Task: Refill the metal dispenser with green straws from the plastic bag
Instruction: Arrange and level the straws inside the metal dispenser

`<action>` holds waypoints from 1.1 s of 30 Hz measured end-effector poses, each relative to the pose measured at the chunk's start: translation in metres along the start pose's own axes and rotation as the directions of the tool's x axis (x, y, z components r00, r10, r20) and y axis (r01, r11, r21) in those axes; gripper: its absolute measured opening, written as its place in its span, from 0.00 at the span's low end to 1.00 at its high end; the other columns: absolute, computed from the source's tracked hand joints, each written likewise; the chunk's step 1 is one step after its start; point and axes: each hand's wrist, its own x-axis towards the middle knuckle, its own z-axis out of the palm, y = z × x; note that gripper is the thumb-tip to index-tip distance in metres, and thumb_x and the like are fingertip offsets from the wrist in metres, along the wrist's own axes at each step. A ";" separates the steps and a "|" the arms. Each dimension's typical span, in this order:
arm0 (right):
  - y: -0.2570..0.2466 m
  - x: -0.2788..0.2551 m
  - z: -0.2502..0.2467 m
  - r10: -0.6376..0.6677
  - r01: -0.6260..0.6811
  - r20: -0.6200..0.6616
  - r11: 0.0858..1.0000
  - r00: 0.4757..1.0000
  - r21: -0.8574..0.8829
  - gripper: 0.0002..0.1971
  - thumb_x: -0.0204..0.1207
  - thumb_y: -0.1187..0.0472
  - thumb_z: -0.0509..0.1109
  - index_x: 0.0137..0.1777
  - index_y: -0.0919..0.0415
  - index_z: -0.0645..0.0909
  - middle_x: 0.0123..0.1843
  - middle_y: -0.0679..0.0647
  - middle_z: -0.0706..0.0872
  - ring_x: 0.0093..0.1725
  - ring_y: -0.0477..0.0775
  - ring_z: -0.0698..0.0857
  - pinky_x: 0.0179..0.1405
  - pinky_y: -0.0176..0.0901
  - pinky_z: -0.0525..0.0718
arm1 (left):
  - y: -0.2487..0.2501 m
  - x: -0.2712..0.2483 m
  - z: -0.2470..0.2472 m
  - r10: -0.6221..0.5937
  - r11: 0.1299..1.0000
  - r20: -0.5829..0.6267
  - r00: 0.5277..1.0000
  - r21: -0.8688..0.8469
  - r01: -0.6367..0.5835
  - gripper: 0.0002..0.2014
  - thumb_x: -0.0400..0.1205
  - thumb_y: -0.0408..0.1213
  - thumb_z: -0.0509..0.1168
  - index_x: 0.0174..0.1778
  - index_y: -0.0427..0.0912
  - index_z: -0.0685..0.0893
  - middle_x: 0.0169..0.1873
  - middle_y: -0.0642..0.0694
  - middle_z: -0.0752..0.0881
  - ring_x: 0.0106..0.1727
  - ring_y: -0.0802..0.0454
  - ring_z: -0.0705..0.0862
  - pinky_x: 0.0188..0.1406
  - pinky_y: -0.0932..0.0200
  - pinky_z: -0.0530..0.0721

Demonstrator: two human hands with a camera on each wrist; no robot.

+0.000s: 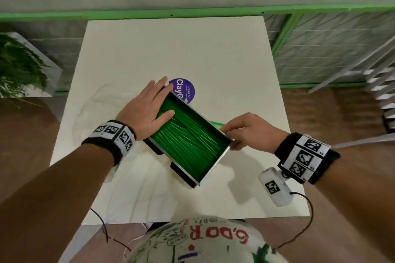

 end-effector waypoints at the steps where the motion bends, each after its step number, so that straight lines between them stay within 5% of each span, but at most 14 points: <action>1: 0.005 -0.002 0.000 0.027 -0.034 0.090 0.996 0.996 0.079 0.13 0.79 0.71 0.65 0.55 0.65 0.90 0.51 0.63 0.92 0.40 0.60 0.92 0.50 0.52 0.92 | 0.001 0.001 0.000 0.001 1.000 0.007 1.000 0.007 -0.001 0.39 0.86 0.67 0.44 0.90 0.53 0.47 0.91 0.53 0.47 0.91 0.45 0.50 0.84 0.35 0.68; 4: 0.020 0.001 -0.005 0.039 -0.069 0.232 0.990 0.972 0.122 0.12 0.78 0.74 0.64 0.52 0.69 0.89 0.51 0.63 0.93 0.41 0.59 0.91 0.49 0.51 0.89 | 0.004 0.001 0.000 -0.003 1.000 0.015 1.000 0.028 0.002 0.39 0.86 0.67 0.45 0.90 0.53 0.48 0.90 0.48 0.53 0.89 0.44 0.58 0.84 0.40 0.68; 7: 0.045 0.027 -0.011 -0.017 -0.002 -0.082 0.975 0.997 -0.222 0.12 0.77 0.67 0.69 0.58 0.58 0.86 0.53 0.56 0.90 0.47 0.54 0.87 0.46 0.42 0.82 | 0.007 0.000 0.000 -0.012 0.999 0.009 1.000 0.032 0.011 0.40 0.85 0.67 0.47 0.90 0.51 0.50 0.90 0.46 0.56 0.88 0.45 0.62 0.84 0.42 0.69; 10: 0.057 0.050 -0.002 -0.099 0.041 -0.109 0.895 0.989 -0.444 0.22 0.76 0.62 0.71 0.71 0.55 0.79 0.63 0.52 0.85 0.50 0.50 0.80 0.53 0.39 0.74 | 0.009 0.000 -0.001 -0.009 0.998 -0.003 1.000 0.054 0.010 0.40 0.84 0.67 0.49 0.90 0.49 0.53 0.89 0.43 0.60 0.86 0.43 0.65 0.83 0.40 0.69; 15: 0.056 0.084 0.024 0.014 0.010 0.070 0.944 0.997 -0.330 0.19 0.80 0.58 0.69 0.70 0.58 0.81 0.68 0.54 0.84 0.67 0.56 0.81 0.70 0.49 0.77 | 0.016 -0.004 0.001 -0.068 0.994 -0.051 0.996 0.084 0.072 0.39 0.85 0.66 0.50 0.89 0.48 0.57 0.86 0.40 0.65 0.84 0.40 0.67 0.81 0.36 0.69; 20: 0.050 0.096 0.034 0.088 -0.067 0.163 0.989 0.983 -0.130 0.12 0.82 0.61 0.69 0.61 0.64 0.85 0.48 0.57 0.87 0.44 0.54 0.83 0.52 0.49 0.82 | 0.023 -0.008 0.004 -0.141 0.986 -0.071 0.988 0.077 0.146 0.39 0.84 0.66 0.51 0.89 0.51 0.56 0.85 0.42 0.67 0.83 0.41 0.69 0.80 0.37 0.72; 23: 0.053 0.095 0.034 0.126 -0.102 0.210 0.988 0.970 -0.120 0.07 0.82 0.62 0.68 0.42 0.60 0.84 0.36 0.57 0.84 0.35 0.55 0.81 0.45 0.52 0.82 | 0.024 -0.008 0.004 -0.161 0.984 -0.065 0.985 0.068 0.166 0.39 0.83 0.66 0.52 0.89 0.53 0.55 0.84 0.43 0.69 0.81 0.41 0.72 0.75 0.36 0.76; 27: 0.052 0.089 0.026 0.146 -0.120 0.118 0.971 0.982 -0.207 0.05 0.83 0.63 0.66 0.49 0.62 0.82 0.38 0.55 0.81 0.34 0.53 0.80 0.34 0.41 0.78 | 0.027 -0.008 0.004 -0.188 0.979 -0.071 0.980 0.062 0.193 0.40 0.82 0.66 0.53 0.89 0.52 0.57 0.81 0.42 0.73 0.75 0.39 0.77 0.69 0.37 0.79; 30: 0.051 0.085 0.022 0.052 -0.066 -0.054 0.955 0.997 -0.290 0.06 0.78 0.62 0.68 0.48 0.65 0.82 0.48 0.58 0.85 0.48 0.59 0.83 0.44 0.46 0.79 | 0.028 -0.008 0.004 -0.203 0.976 -0.072 0.977 0.067 0.207 0.40 0.81 0.66 0.54 0.89 0.54 0.56 0.79 0.42 0.74 0.74 0.40 0.77 0.67 0.39 0.79; 33: 0.042 0.085 0.030 -0.002 -0.006 -0.038 0.977 0.999 -0.214 0.06 0.75 0.62 0.70 0.47 0.64 0.84 0.44 0.55 0.88 0.47 0.59 0.86 0.46 0.46 0.82 | 0.027 -0.008 0.005 -0.212 0.974 -0.069 0.975 0.071 0.217 0.40 0.81 0.66 0.54 0.88 0.54 0.56 0.78 0.43 0.75 0.74 0.40 0.78 0.66 0.39 0.79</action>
